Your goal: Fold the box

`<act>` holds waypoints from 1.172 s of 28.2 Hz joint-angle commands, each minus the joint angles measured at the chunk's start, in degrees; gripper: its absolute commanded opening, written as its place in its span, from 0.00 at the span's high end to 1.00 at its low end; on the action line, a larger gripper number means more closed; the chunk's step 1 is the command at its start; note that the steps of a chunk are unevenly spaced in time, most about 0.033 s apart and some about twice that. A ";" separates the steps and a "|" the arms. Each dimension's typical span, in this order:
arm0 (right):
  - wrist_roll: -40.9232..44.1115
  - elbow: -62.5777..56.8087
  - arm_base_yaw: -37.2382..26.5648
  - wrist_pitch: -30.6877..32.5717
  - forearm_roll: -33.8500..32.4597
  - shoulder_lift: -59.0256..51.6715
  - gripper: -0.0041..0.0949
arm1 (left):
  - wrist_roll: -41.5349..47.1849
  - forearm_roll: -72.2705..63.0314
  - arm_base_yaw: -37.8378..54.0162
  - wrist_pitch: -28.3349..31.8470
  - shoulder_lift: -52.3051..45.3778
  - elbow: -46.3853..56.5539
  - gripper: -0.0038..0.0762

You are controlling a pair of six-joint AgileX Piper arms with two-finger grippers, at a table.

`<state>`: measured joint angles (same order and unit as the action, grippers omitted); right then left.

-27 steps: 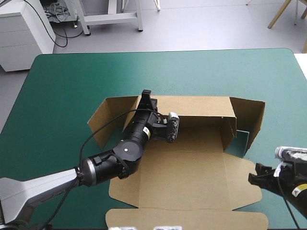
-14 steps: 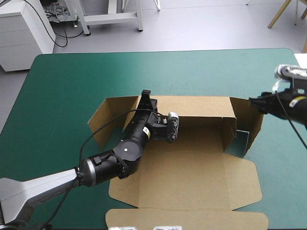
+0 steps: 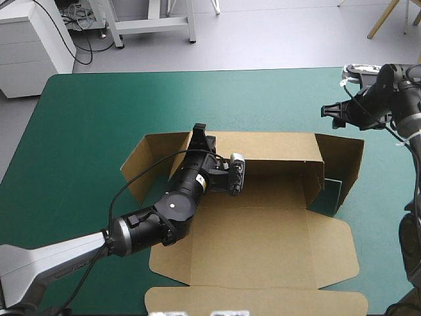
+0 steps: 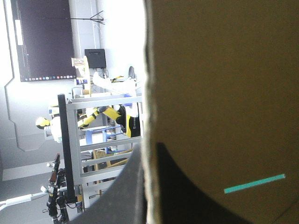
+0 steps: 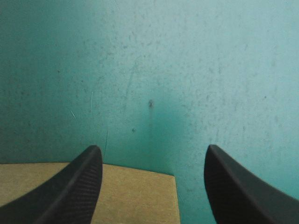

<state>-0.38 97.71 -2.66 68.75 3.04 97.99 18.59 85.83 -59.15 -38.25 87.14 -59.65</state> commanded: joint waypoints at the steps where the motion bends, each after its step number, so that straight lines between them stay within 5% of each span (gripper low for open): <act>1: -1.75 1.31 0.06 -0.25 0.39 -2.28 0.38 | 2.78 -0.91 -0.16 -2.35 -2.09 -1.00 0.96; 13: -2.65 1.10 0.06 0.23 5.66 -6.33 0.38 | 2.89 -0.91 -0.16 -4.14 -2.09 -1.00 0.96; 33: -2.55 1.10 0.06 0.02 1.46 -6.70 0.38 | 6.03 -0.91 -0.16 -5.78 -2.09 -1.00 0.96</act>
<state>-2.47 97.37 -2.66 70.55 4.76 93.04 23.27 85.22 -59.20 -41.28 87.14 -59.65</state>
